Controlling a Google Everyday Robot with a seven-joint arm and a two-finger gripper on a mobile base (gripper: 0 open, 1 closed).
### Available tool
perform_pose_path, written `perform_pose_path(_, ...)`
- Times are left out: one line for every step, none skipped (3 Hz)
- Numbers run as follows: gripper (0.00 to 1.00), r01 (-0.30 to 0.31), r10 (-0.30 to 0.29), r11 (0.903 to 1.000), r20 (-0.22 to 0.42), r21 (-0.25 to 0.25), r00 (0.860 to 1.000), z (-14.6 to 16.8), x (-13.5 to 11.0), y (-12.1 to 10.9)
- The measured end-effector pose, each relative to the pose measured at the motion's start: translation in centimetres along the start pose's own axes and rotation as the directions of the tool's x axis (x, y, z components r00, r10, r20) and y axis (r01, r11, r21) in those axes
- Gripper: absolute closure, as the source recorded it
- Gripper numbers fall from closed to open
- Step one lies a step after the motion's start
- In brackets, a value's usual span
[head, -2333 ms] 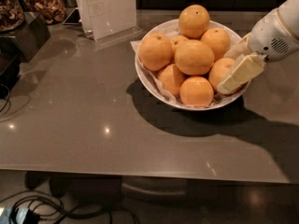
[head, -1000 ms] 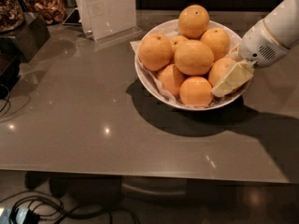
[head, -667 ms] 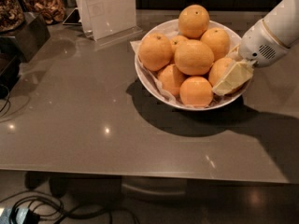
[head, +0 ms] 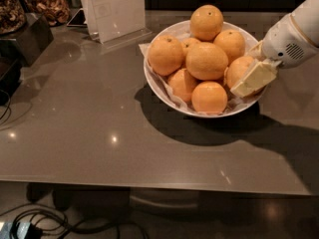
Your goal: Pick orange from white bowl
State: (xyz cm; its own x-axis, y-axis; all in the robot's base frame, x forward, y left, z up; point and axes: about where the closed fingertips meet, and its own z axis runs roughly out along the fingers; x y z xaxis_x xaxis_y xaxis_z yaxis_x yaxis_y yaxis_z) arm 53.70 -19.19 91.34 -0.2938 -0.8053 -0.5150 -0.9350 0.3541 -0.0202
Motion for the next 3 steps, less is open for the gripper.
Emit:
perform_pose_path(1.00, 0.058, -0.062, 0.9977, 0.110, 0.036, 0.992, -3.7, -2.1, 0.6)
perform_pose_path(1.00, 0.124, -0.125, 0.9920, 0.340, 0.025, 0.932, -7.2, -3.7, 2.3)
perform_pose_path(1.00, 0.153, -0.133, 0.9883, 0.492, -0.001, 0.861, -9.3, -3.9, 4.0)
